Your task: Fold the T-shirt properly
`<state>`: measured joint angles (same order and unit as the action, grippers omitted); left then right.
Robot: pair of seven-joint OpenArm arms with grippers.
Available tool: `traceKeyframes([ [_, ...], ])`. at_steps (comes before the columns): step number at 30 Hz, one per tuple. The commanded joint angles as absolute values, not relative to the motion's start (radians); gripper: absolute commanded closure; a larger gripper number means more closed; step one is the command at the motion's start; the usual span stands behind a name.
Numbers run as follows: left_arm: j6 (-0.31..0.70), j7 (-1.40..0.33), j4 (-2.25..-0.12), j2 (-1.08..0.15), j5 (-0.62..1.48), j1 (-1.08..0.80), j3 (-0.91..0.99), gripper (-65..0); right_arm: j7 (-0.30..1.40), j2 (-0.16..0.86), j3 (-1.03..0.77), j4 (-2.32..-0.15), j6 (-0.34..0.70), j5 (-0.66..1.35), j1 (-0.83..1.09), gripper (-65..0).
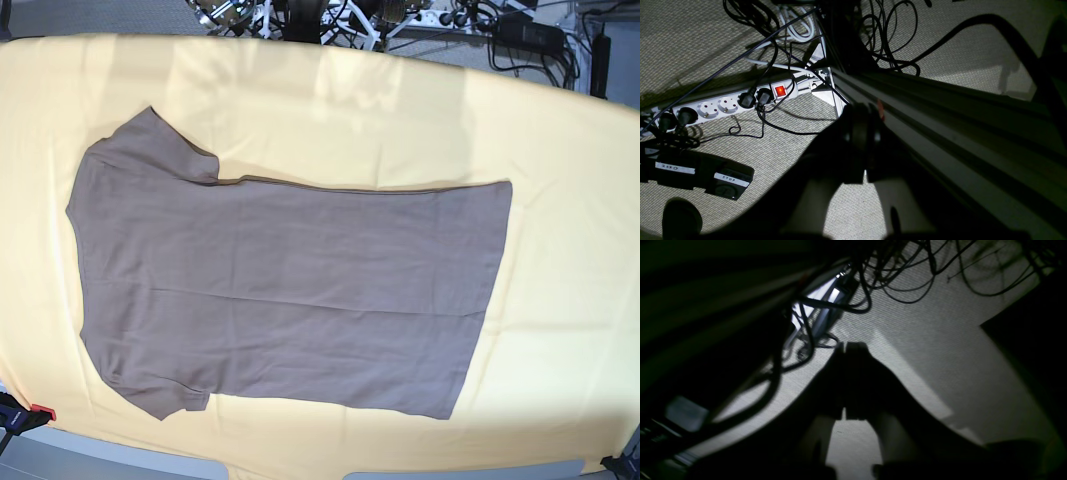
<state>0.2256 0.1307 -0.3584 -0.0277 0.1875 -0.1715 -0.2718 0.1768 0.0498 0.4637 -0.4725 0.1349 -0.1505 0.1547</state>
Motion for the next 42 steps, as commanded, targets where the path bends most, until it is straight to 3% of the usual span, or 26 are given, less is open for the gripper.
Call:
traceKeyframes([
  [1,0.251,0.134,-0.366,-0.014,0.192,-0.177,-0.273,0.0,0.181,0.05,0.465,-0.482,0.138,-0.162,0.155,0.0],
  [9,0.251,0.124,-0.385,-0.014,0.192,-0.177,-0.273,0.0,0.181,0.05,0.465,-0.482,0.138,-0.162,0.155,0.0],
  [18,0.217,-0.141,-0.615,-0.023,0.134,-0.271,-0.273,0.0,0.3,0.076,0.465,-0.547,0.188,-0.186,0.21,0.0],
  [24,0.162,-0.167,-0.838,-0.095,0.105,-0.415,-0.275,0.0,0.323,0.156,0.465,-0.793,0.198,-0.187,0.406,0.0],
  [30,0.163,-0.198,-1.105,-0.222,0.124,-0.596,-0.275,0.0,0.504,0.242,0.465,-1.133,0.192,-0.159,0.633,0.0],
  [36,0.162,-0.243,-1.41,-0.353,0.133,-0.781,-0.274,0.0,0.605,0.332,0.465,-1.497,0.129,-0.154,0.854,0.0],
  [42,0.091,-0.303,-1.703,-0.48,0.044,-0.939,-0.249,0.0,0.698,0.441,0.464,-1.83,0.022,-0.171,1.043,0.0],
])
